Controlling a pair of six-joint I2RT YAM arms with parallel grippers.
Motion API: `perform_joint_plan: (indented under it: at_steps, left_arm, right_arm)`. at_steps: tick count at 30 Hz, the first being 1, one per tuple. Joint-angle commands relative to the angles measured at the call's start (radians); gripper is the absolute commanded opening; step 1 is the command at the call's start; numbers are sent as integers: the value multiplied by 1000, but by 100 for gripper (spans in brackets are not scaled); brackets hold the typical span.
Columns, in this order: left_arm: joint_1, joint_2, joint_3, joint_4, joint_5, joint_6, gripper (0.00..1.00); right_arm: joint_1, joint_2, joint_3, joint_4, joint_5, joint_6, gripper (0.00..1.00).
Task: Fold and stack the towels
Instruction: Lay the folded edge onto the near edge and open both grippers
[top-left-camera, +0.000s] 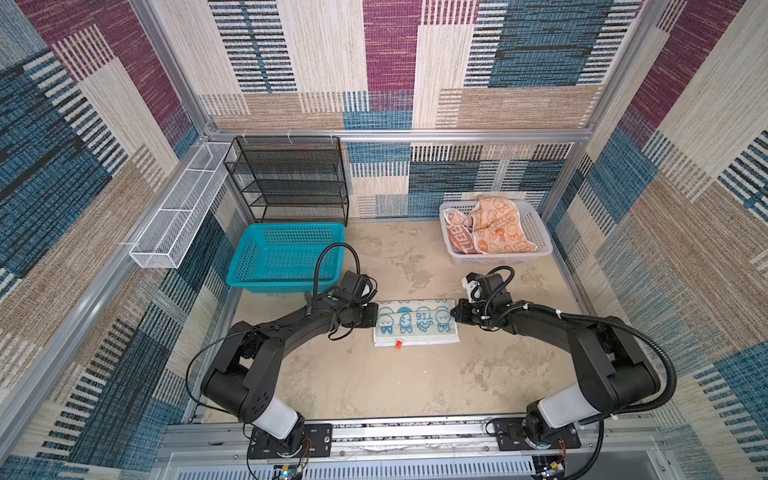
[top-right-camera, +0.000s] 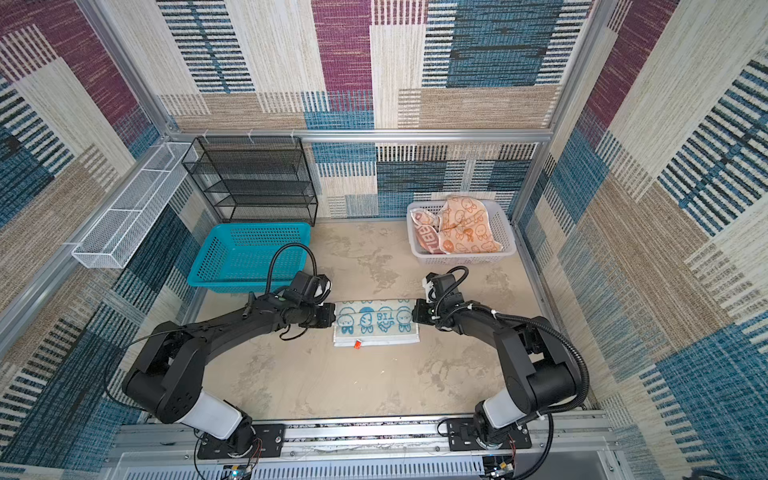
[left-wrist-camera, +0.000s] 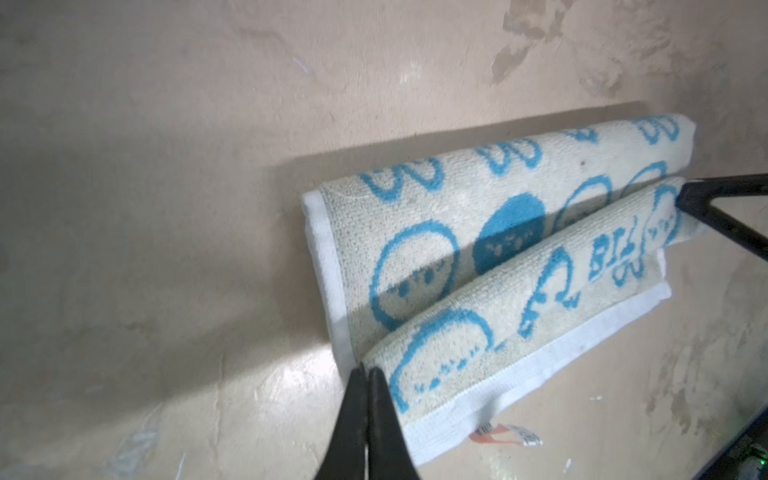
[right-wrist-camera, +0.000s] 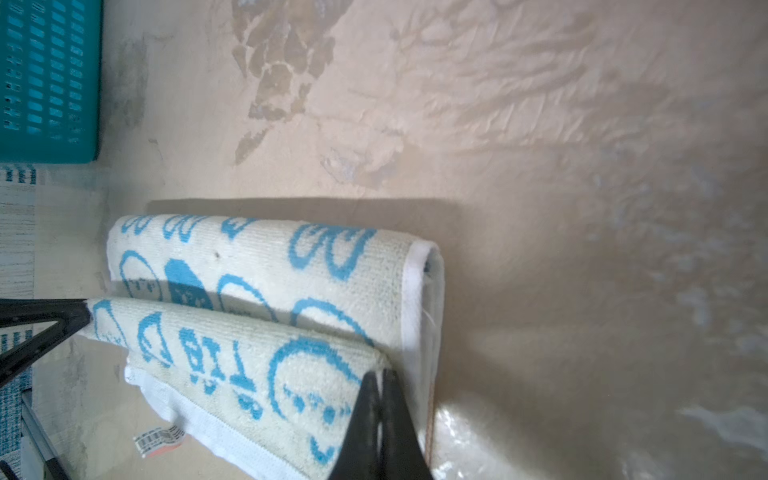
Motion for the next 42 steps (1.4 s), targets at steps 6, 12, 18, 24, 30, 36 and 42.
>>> perform_joint_plan:
  at_steps: [6,12,18,24,30,36,42]
  left_arm:
    - [-9,7,-26,43,30,-10,0]
    - [-26,-34,-24,43,38,8,18]
    - [-35,-148,-7,16,17,16,100]
    - [-40,-180,41,64,83,-56,99]
    - [-54,-75,-5,241,198,-212,99]
    - [-61,-62,-125,333,213,-270,99]
    - [-72,-19,-183,348,225,-266,99]
  right_arm:
    - [2,18,-32,59,-2,16,4]
    - [2,-15,-12,28,-4,6,25]
    - [12,-132,20,-63,17,-7,66]
    - [26,-184,65,-65,-34,24,96]
    - [78,-124,16,79,-146,112,99]
    - [88,-108,-83,155,-161,139,99]
    - [88,-91,-122,139,-126,112,99]
